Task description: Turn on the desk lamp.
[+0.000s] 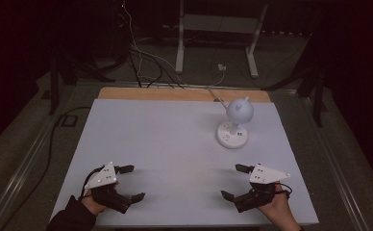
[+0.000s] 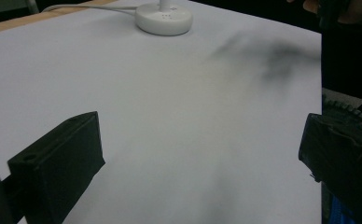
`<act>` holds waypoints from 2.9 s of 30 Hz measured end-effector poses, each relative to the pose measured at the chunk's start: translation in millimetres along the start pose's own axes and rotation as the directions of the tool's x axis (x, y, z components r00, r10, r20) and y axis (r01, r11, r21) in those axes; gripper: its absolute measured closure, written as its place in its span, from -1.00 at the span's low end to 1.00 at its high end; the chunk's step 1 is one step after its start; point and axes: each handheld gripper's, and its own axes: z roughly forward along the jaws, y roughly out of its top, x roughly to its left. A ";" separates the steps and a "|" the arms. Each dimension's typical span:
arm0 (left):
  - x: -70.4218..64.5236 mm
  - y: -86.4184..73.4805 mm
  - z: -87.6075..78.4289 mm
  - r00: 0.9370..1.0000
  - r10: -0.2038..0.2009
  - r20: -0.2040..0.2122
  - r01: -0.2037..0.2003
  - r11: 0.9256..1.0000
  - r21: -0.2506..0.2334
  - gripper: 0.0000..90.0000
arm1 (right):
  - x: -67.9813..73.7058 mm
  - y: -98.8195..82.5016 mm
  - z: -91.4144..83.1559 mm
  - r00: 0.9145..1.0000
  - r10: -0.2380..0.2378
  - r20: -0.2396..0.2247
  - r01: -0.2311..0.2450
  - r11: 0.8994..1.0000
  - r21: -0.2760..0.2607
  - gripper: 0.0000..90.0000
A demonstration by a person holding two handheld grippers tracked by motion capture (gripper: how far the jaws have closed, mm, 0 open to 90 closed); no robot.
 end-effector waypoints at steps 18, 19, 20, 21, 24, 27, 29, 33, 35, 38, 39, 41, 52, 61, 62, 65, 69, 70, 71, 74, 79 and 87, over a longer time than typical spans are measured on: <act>-0.1 -0.1 -0.1 1.000 -0.002 -0.002 0.002 1.000 0.000 -0.99 | -25.1 23.1 -5.2 0.999 0.015 0.036 -0.013 0.998 -0.059 -1.00; -0.1 -0.2 -0.1 1.000 0.000 0.000 0.000 1.000 0.002 -0.99 | -26.7 24.1 -4.8 0.999 0.019 0.039 -0.016 0.998 -0.059 -1.00; -0.2 -0.1 0.0 1.000 0.000 0.000 0.000 1.000 0.002 -0.99 | -27.6 24.6 -4.6 0.999 0.018 0.041 -0.016 0.998 -0.061 -1.00; -0.2 0.1 0.0 1.000 0.001 0.001 -0.001 1.000 0.000 -0.99 | -27.6 24.6 -4.6 0.999 0.018 0.041 -0.016 0.998 -0.061 -1.00; -0.1 -0.1 0.0 1.000 -0.002 0.000 0.002 1.000 0.000 -0.99 | -30.8 26.3 -3.4 0.999 0.024 0.046 -0.022 0.998 -0.060 -1.00; 0.0 0.1 -0.3 1.000 -0.002 0.001 0.002 1.000 -0.002 -0.99 | -34.6 28.1 -2.2 0.998 0.028 0.051 -0.024 0.998 -0.062 -1.00; 0.0 0.0 -0.2 1.000 -0.004 0.000 0.004 1.000 -0.002 -0.99 | -39.2 29.2 -1.1 0.998 0.035 0.061 -0.031 0.998 -0.060 -1.00; 0.0 0.2 -0.4 1.000 -0.002 0.002 0.002 1.000 -0.003 -0.99 | -45.2 30.3 -0.3 0.997 0.043 0.071 -0.039 0.997 -0.063 -0.99; 0.1 0.1 -0.6 1.000 -0.003 0.000 0.003 1.000 -0.004 -0.99 | -50.1 30.2 0.6 0.995 0.047 0.088 -0.042 0.997 -0.059 -0.99; 0.2 0.2 -0.4 1.000 -0.004 0.003 0.004 1.000 -0.006 -0.99 | -54.8 30.4 1.6 0.994 0.052 0.097 -0.047 0.997 -0.057 -0.99; 0.2 0.2 -0.4 1.000 -0.004 0.003 0.004 1.000 -0.006 -0.99 | -56.7 30.6 2.4 0.993 0.056 0.101 -0.050 0.997 -0.057 -0.99; -0.3 0.0 0.0 1.000 -0.002 0.002 0.002 1.000 -0.001 -0.99 | -59.9 30.8 3.7 0.993 0.057 0.108 -0.051 0.997 -0.054 -0.99; 0.2 0.1 -0.3 1.000 -0.006 0.001 0.006 1.000 -0.005 -0.99 | -80.4 33.2 7.2 0.986 0.089 0.141 -0.080 0.995 -0.065 -0.99; 0.4 0.1 -0.4 1.000 -0.008 0.004 0.008 1.000 -0.008 -0.99 | -97.2 33.8 15.6 0.982 0.103 0.158 -0.095 0.994 -0.061 -0.99; 0.4 0.1 -0.4 1.000 -0.008 0.003 0.008 1.000 -0.007 -0.99 | -98.5 33.2 17.3 0.980 0.102 0.171 -0.094 0.994 -0.056 -0.99; 0.1 0.0 -0.4 1.000 -0.005 0.003 0.005 1.000 -0.005 -0.99 | -100.9 31.9 21.8 0.980 0.100 0.174 -0.096 0.995 -0.033 -1.00; 0.2 0.0 -0.2 1.000 -0.007 0.004 0.007 1.000 -0.005 -0.99 | -104.2 29.9 25.3 0.979 0.114 0.167 -0.111 0.993 -0.031 -1.00; -0.1 -0.1 -0.1 1.000 -0.005 0.004 0.005 1.000 -0.005 -0.99 | -106.9 29.0 27.1 0.978 0.124 0.167 -0.122 0.992 -0.027 -1.00; -0.2 -0.1 -0.1 1.000 -0.005 0.004 0.005 1.000 -0.003 -0.99 | -106.9 29.0 27.1 0.978 0.124 0.167 -0.122 0.992 -0.027 -1.00; 0.1 0.0 -0.2 1.000 -0.007 0.005 0.007 1.000 -0.005 -0.99 | -113.5 27.8 30.8 0.967 0.155 0.201 -0.152 0.988 -0.031 -1.00; 0.2 -0.1 -0.2 1.000 -0.007 0.004 0.007 1.000 -0.004 -0.99 | -123.3 25.2 35.6 0.946 0.210 0.247 -0.200 0.978 -0.066 -1.00; 0.0 -0.2 0.0 1.000 -0.007 0.003 0.007 1.000 -0.003 -0.99 | -135.3 20.4 35.7 0.916 0.268 0.299 -0.255 0.963 -0.083 -0.72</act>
